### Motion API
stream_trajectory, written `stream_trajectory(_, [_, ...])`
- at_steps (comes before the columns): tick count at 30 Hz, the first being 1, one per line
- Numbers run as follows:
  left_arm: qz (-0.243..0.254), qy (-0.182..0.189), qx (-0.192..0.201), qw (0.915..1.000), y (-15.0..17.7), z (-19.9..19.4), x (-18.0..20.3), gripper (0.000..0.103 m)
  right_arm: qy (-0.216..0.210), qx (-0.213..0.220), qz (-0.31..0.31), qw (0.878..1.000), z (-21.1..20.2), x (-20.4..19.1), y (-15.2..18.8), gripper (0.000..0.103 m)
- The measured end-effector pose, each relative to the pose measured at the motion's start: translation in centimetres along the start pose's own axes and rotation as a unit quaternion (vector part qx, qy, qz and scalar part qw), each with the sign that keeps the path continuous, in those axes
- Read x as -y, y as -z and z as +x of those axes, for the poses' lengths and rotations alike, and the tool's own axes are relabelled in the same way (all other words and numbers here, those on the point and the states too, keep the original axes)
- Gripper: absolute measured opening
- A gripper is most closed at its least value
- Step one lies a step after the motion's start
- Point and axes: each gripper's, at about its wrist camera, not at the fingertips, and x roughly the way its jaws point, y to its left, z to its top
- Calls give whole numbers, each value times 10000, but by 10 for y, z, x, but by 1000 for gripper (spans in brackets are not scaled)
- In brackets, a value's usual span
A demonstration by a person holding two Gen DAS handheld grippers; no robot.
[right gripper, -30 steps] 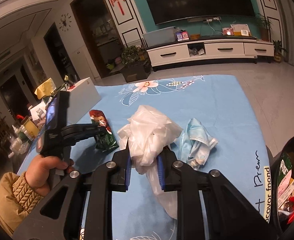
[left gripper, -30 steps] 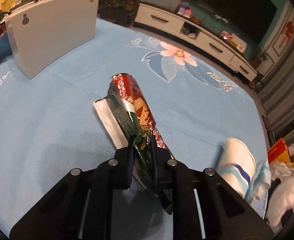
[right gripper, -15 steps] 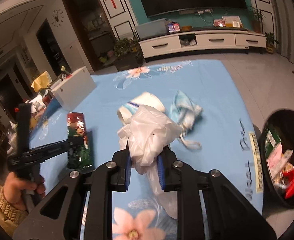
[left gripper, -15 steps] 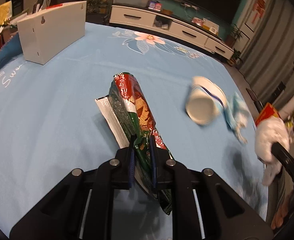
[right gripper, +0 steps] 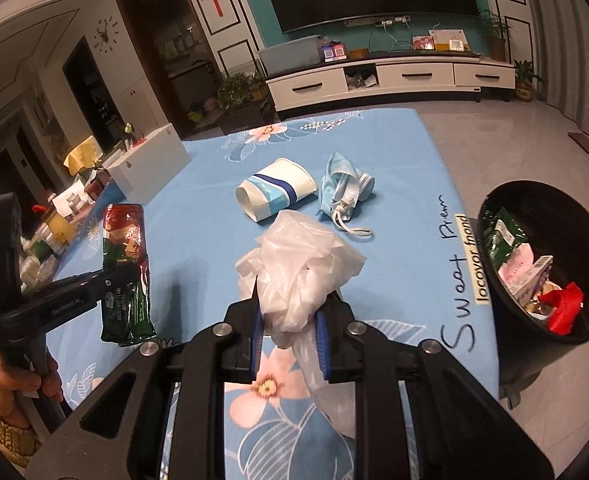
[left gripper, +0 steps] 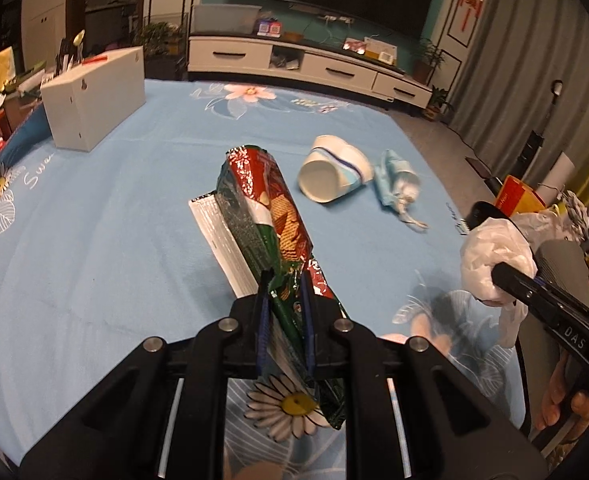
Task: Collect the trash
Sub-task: 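Carry the clear bag and green wrapper together over the black bin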
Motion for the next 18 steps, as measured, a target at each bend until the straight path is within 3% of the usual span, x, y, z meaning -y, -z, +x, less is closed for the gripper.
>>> stream_trajectory(18, [610,223,223,9976,5,-35,51,16,101,367,120,9992,-47,13,9,22])
